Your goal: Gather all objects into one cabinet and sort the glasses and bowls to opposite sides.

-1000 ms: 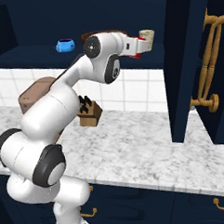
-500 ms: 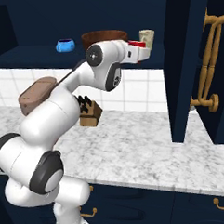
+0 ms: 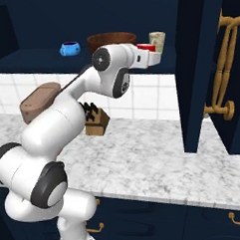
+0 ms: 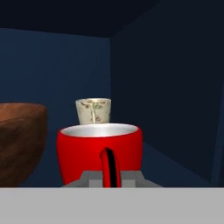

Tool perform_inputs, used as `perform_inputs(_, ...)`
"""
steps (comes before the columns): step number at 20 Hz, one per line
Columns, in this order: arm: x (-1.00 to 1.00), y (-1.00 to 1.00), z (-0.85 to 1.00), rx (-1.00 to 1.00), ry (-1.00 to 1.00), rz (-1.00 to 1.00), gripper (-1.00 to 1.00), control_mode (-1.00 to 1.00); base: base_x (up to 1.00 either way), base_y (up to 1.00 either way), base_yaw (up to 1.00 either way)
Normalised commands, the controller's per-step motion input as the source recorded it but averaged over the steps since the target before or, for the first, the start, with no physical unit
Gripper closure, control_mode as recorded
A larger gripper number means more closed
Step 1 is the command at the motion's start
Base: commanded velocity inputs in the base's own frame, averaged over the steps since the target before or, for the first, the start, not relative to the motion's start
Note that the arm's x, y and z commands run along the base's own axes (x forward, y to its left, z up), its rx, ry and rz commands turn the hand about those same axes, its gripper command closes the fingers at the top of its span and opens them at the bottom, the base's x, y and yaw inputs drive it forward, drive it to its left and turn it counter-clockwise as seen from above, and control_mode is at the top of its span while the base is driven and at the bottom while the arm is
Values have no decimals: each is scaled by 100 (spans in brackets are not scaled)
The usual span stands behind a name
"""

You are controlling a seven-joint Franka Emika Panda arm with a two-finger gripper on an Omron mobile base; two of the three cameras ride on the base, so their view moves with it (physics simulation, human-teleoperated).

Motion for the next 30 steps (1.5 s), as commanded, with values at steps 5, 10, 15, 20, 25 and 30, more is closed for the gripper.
perform_inputs(5, 0, 0, 0, 0, 13, 0, 100, -100, 0, 0, 0)
perform_inputs(10, 8, 0, -7, 0, 1, 0, 100, -100, 0, 0, 0)
perform_inputs(15, 25, 0, -10, 2, -3, 0, 100, -100, 0, 0, 0)
perform_inputs(20, 30, -17, 0, 4, -1, 0, 100, -100, 0, 0, 0)
perform_inputs(25, 23, -33, 0, 2, 0, 0, 100, -100, 0, 0, 0)
perform_inputs(30, 22, -13, 0, 0, 0, 0, 100, -100, 0, 0, 0)
